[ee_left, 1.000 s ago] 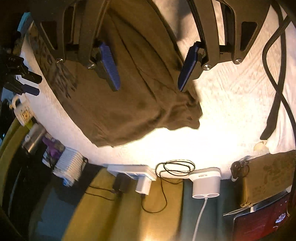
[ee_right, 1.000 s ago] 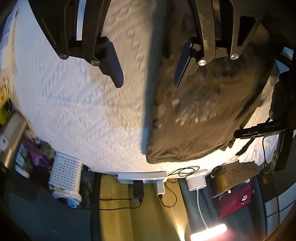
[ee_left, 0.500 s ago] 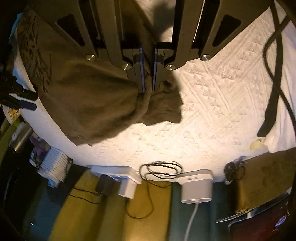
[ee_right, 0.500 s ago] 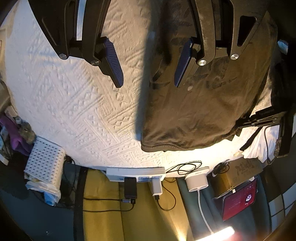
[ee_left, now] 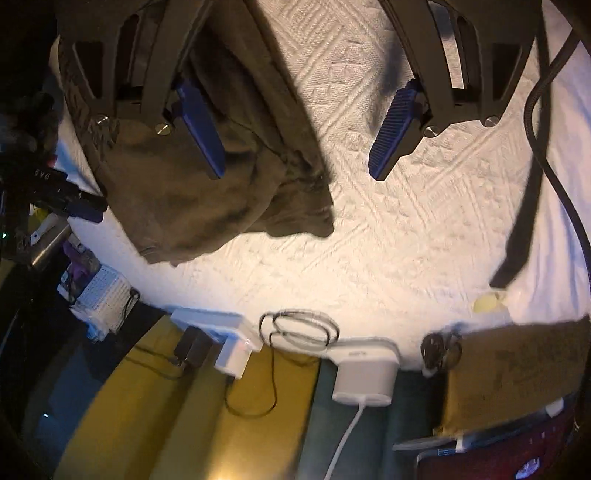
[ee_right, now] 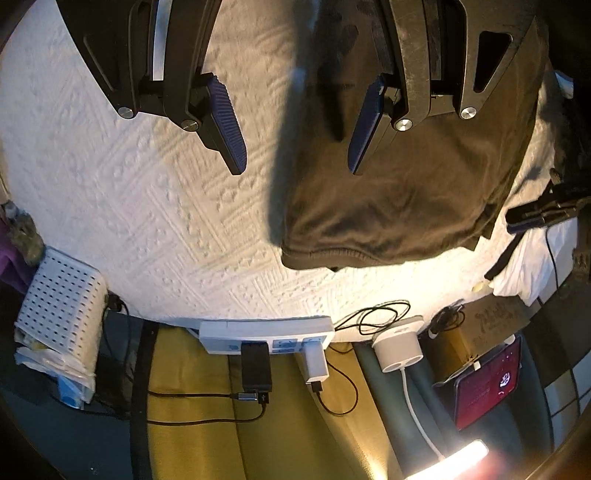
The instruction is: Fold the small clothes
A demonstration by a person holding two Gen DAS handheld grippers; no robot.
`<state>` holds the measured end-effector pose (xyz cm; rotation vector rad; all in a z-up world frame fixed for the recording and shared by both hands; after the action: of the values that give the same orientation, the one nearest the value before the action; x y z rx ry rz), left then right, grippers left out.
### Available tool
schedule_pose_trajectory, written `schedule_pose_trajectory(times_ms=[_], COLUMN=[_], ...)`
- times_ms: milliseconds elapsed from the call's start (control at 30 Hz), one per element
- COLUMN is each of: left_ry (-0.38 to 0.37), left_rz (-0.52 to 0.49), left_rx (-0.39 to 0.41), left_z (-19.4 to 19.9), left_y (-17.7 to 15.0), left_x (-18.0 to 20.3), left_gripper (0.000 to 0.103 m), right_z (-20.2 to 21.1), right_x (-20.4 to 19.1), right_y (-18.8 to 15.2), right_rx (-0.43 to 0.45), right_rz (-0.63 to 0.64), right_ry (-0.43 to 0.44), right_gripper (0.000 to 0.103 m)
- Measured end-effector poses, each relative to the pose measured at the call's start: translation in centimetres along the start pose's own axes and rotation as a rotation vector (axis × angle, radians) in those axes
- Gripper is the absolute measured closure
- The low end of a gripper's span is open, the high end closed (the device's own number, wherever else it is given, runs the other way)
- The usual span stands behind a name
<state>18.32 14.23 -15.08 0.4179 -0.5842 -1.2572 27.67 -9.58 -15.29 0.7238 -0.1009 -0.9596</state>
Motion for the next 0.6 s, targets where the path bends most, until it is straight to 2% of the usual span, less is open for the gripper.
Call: schedule_pose_trajectory(times_ms=[133,233,333,467,600], left_ry=[-0.055,-0.057,-0.077,-0.054,-0.077], left_rz=[-0.007,-0.04,-0.053,-0.116,-0.164], left_rx=[-0.034,-0.032,-0.044,-0.056,-0.055], left_z=[-1.0,-1.5,-1.8,-2.3,-2.7], left_y=[-0.3,0.1,0.4,0.3,0.2], left_x=[1.0,1.9,2.7,4.1,5.6], left_gripper=[0.024,0.017,0.017,0.017,0.018], right_z=[-0.8,-1.4,-2.1,-3.0,-4.0], right_x=[-0.3,-0.5,-0.4,-0.6,-0.7], right_y=[0.7,1.1,1.4,1.8,2.0], right_rx=[-0.007,-0.008,-0.015,-0.026,-0.039], right_rz=[0.008,0.014,0.017,0.026,0.033], right_ry=[0.01,0.016,0.023,0.034,0.043], right_gripper=[0.044,0.044,0.044,0.043,0.039])
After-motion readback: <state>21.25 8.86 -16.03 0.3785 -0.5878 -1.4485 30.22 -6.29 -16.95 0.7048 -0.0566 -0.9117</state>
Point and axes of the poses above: each gripper's, at about its wrist camera, not at the fingertips, and z roughly against the way its jaws point, x to its right, y to its top, the point moved 5 cm from there along -z, roughly the way its jaws point, and after that the axes turned 6 degrees about y, right-handed, at the moved point
